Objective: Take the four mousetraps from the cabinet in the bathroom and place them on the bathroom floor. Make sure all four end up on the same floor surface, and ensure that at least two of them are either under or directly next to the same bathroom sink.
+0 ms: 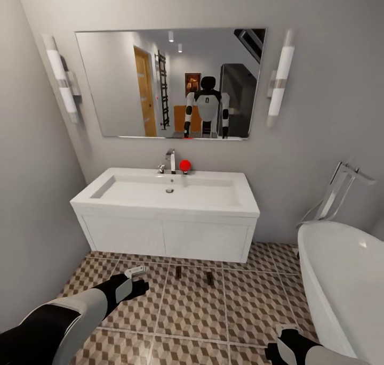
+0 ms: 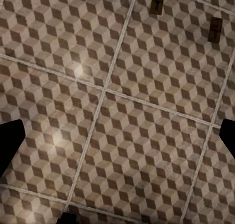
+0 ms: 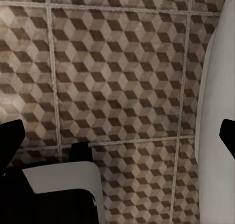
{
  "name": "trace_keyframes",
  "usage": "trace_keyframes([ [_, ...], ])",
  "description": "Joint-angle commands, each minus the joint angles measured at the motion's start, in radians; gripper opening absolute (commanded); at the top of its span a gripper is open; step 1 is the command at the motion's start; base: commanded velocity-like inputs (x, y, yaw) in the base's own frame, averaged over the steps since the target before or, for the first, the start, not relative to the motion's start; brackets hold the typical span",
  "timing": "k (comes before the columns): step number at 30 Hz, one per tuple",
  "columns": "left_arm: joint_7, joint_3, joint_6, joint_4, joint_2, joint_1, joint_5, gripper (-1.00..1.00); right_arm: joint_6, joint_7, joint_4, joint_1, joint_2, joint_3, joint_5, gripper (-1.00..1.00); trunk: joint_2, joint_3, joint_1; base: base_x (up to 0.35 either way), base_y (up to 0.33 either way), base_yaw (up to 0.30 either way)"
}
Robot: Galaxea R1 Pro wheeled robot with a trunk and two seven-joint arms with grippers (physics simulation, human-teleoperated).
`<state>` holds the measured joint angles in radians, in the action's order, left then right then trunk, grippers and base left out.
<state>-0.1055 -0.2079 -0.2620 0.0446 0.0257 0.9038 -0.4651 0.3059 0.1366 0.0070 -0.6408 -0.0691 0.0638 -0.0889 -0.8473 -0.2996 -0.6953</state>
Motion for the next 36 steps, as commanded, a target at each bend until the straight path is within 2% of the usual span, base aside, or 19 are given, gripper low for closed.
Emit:
trace_keyframes([
  [1,-0.002,-0.008,-0.002,0.001,0.0,0.001,-0.01,1.0,0.002,0.002,0.001,-0.001,0.0,0.007,-0.009,1.0,0.006,0.002,0.004,0.0,0.0,0.0],
  [31,-0.002,-0.008,-0.002,0.001,0.002,0.001,-0.01,1.0,0.002,0.002,0.001,0.001,0.0,0.007,-0.009,1.0,0.216,0.096,0.119,0.0,0.0,0.0],
  [36,0.012,-0.006,-0.006,0.001,0.002,0.024,-0.014,1.0,0.015,-0.003,0.028,0.007,0.003,0.011,-0.006,1.0,0.216,0.096,0.119,0.0,0.0,0.0],
])
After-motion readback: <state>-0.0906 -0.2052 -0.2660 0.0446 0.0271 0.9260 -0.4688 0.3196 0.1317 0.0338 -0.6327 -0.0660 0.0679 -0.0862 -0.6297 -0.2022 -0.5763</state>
